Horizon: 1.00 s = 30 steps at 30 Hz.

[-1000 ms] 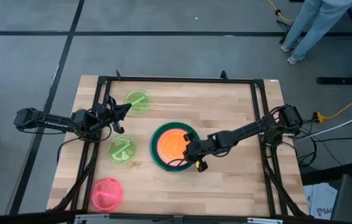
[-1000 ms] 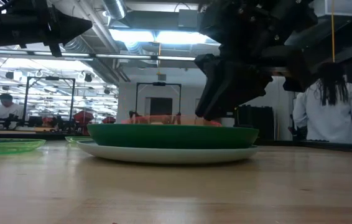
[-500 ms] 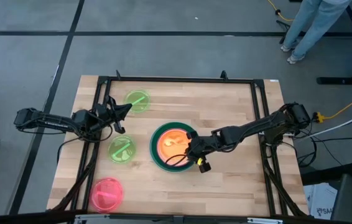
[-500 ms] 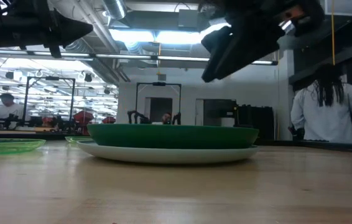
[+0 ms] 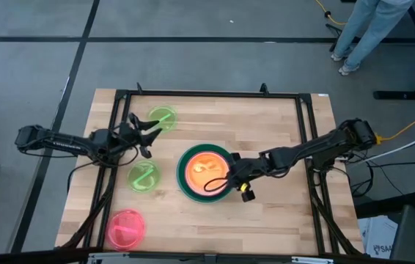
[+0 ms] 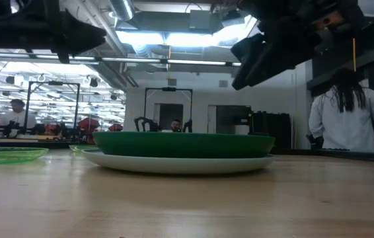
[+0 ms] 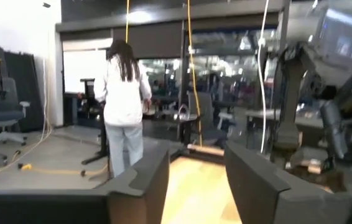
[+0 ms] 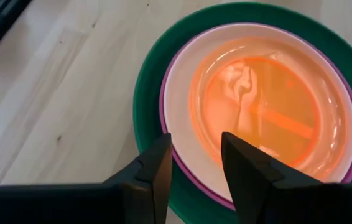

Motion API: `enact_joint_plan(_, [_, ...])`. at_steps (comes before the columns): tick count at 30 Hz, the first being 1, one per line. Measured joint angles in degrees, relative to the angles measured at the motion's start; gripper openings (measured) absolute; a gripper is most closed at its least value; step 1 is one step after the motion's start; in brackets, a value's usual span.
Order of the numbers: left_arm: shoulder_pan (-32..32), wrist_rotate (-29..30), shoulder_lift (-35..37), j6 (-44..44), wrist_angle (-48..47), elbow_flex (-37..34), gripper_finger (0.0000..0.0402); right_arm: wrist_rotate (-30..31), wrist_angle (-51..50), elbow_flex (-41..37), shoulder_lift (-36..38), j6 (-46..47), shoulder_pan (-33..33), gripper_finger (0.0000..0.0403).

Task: Stack plastic plates
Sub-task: Stack the bottom light green plate on top of the orange plate

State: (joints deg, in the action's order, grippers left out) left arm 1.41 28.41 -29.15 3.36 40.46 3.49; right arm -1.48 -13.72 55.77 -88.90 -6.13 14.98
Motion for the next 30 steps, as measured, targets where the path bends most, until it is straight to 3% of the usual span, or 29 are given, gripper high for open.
enact_joint_plan(8, [0.0,0.6,-4.3,-2.2,-12.8,5.8,0.0164,0.2,7.3,-7.7,4.7,1.4,0.0,0.0131])
enact_joint_plan(21, [-1.3,0.6,-15.0,-17.7,-46.1,22.2,0.0161,-0.6,24.5,-21.6,9.4,1.2,0.0,0.0131])
enact_joint_plan(26, [-3.5,-4.9,-20.1,-25.8,-61.4,28.4,0.0161,-1.1,28.1,-25.6,9.4,1.0,0.0,0.0131])
enact_joint_plan(30, [-6.1,-11.7,-24.4,-28.6,-66.2,31.6,0.0161,-0.8,29.5,-28.6,9.4,1.7,0.0,0.0131])
